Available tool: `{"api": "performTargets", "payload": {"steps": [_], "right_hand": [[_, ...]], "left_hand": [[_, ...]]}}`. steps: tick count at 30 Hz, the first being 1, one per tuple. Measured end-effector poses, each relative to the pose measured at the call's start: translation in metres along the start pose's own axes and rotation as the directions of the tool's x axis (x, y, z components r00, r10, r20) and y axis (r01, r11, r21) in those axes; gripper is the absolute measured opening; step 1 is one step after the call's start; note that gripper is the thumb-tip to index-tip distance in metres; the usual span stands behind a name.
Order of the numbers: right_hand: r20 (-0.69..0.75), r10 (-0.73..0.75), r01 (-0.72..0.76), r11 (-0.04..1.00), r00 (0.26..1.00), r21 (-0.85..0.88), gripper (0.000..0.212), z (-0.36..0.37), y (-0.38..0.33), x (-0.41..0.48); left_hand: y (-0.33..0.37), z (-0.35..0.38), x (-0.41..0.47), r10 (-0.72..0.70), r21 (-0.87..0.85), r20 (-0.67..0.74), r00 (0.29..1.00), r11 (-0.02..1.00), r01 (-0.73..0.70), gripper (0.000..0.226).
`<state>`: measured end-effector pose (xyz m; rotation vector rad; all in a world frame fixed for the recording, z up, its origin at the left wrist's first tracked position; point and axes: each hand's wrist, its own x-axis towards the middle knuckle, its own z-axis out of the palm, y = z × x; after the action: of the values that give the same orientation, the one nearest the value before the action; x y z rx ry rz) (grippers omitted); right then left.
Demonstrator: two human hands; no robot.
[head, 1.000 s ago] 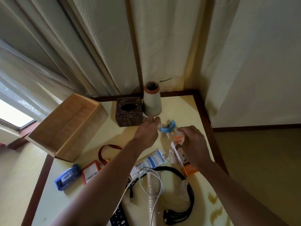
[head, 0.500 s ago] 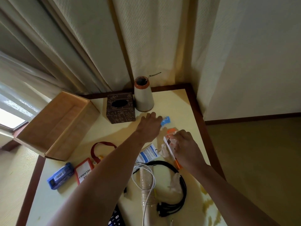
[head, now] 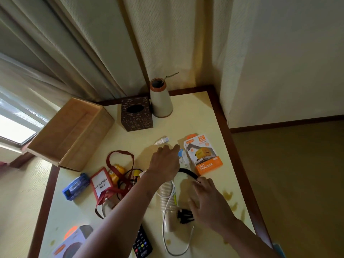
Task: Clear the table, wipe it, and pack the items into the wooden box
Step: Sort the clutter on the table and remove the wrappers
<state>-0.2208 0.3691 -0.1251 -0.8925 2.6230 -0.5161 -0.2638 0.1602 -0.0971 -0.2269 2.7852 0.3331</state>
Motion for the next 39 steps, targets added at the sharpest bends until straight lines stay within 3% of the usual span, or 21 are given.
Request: {"api": "performTargets", "payload": {"steps": [6, 11, 18, 22, 26, 30, 34, 37, 39], "right_hand": [[0.008, 0.016, -0.015, 0.999, 1.0, -0.048, 0.042, 0.01, 0.0, 0.002], [-0.053, 0.03, -0.034, 0.997, 0.998, -0.071, 0.036, 0.026, 0.008, 0.009], [-0.156, -0.012, 0.015, 1.0, 0.988, 0.016, 0.027, 0.022, 0.013, 0.016], [-0.22, -0.015, 0.064, 0.974, 0.975, 0.217, 0.03, 0.0, 0.005, 0.015], [-0.362, 0.022, 0.099, 0.945, 0.932, 0.313, 0.028, -0.025, -0.009, 0.008], [-0.491, 0.062, 0.161, 0.903, 0.869, 0.399, 0.026, -0.053, -0.022, -0.016], [-0.479, 0.17, 0.108, 0.859, 0.861, 0.5, 0.023, -0.078, -0.024, -0.062], [-0.371, 0.353, 0.043, 0.672, 0.859, 0.74, 0.025, -0.101, -0.026, -0.115], [-0.343, 0.46, 0.012, 0.583, 0.819, 0.812, 0.026, -0.107, -0.025, -0.159]], "left_hand": [[0.017, 0.024, 0.005, 0.015, 0.123, 0.0, 1.0, 0.992, -0.015, 0.058], [0.021, 0.032, 0.015, 0.001, 0.237, -0.018, 1.0, 0.972, 0.003, 0.048], [0.021, 0.031, 0.012, -0.007, 0.237, -0.091, 0.996, 0.971, 0.028, 0.04], [0.018, 0.016, -0.006, -0.052, 0.104, -0.187, 0.981, 0.992, 0.072, 0.04], [0.023, -0.01, -0.037, -0.086, -0.198, -0.301, 0.95, 0.98, 0.026, 0.033], [0.041, -0.039, -0.084, -0.158, -0.484, -0.353, 0.922, 0.874, -0.035, 0.013], [0.077, -0.063, -0.146, -0.209, -0.626, -0.344, 0.915, 0.778, -0.057, 0.01], [0.113, -0.066, -0.19, -0.148, -0.623, -0.347, 0.926, 0.775, -0.109, 0.007], [0.138, -0.057, -0.215, -0.095, -0.679, -0.328, 0.94, 0.715, -0.165, 0.009]]}}
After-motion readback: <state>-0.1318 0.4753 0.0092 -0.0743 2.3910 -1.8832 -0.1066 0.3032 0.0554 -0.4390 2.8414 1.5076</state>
